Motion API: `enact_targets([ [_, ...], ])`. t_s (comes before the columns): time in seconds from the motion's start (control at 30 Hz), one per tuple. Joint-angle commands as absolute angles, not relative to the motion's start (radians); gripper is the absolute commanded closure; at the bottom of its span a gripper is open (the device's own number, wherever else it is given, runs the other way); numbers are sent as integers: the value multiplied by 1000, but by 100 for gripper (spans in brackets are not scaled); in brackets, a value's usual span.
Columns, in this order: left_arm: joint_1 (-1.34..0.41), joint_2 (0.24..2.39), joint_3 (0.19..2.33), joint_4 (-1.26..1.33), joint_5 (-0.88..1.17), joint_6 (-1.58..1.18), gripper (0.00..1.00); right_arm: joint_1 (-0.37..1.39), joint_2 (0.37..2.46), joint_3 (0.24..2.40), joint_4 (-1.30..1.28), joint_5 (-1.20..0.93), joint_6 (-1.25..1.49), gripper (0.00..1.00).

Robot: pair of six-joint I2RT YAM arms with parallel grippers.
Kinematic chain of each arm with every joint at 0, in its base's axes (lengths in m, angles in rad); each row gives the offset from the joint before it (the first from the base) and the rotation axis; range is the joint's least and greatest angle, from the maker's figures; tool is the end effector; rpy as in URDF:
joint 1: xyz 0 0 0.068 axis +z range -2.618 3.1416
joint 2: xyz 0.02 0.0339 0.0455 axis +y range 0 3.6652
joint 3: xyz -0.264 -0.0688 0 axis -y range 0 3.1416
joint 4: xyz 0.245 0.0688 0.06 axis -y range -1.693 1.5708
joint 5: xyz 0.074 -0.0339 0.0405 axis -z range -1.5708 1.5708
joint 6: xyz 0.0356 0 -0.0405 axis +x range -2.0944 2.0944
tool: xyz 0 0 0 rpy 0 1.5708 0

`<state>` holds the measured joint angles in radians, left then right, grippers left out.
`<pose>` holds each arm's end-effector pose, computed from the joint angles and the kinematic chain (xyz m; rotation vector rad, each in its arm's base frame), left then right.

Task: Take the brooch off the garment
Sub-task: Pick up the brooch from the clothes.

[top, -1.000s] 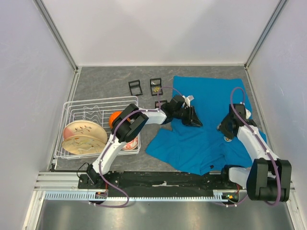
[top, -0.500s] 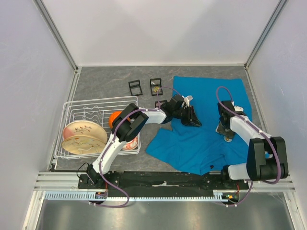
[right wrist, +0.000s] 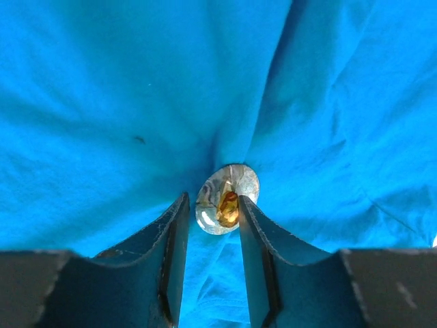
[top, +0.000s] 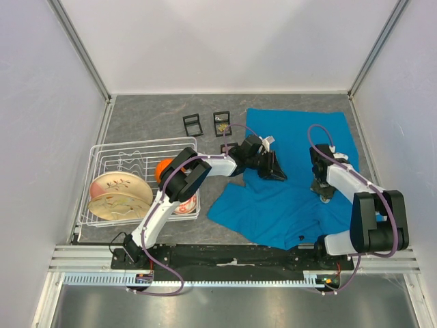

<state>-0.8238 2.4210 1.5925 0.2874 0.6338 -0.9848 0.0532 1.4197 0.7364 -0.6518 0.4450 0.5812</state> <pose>0.3353 -0.3931 0.0948 0.2592 2.5084 -1.6052 0.2334 -0.0029 0.1631 0.7861 2.6269 -0.4880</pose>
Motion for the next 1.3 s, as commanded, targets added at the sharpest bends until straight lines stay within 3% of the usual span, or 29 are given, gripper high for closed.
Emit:
enact_targets([
  [0.0,-816,2418,1614,282,638,-968,68,28,1364,743,-666,494,621,63],
  [0.67,-819,2419,1635,322,684,-976,68,-118,1189,689,-628,241,706,100],
  [1.0,-830,2402,1666,440,819,-1011,59,-161,1138,577,-430,23,747,100],
  [1.27,-867,2468,1778,436,880,-1029,65,-212,1049,456,-287,-87,764,100],
])
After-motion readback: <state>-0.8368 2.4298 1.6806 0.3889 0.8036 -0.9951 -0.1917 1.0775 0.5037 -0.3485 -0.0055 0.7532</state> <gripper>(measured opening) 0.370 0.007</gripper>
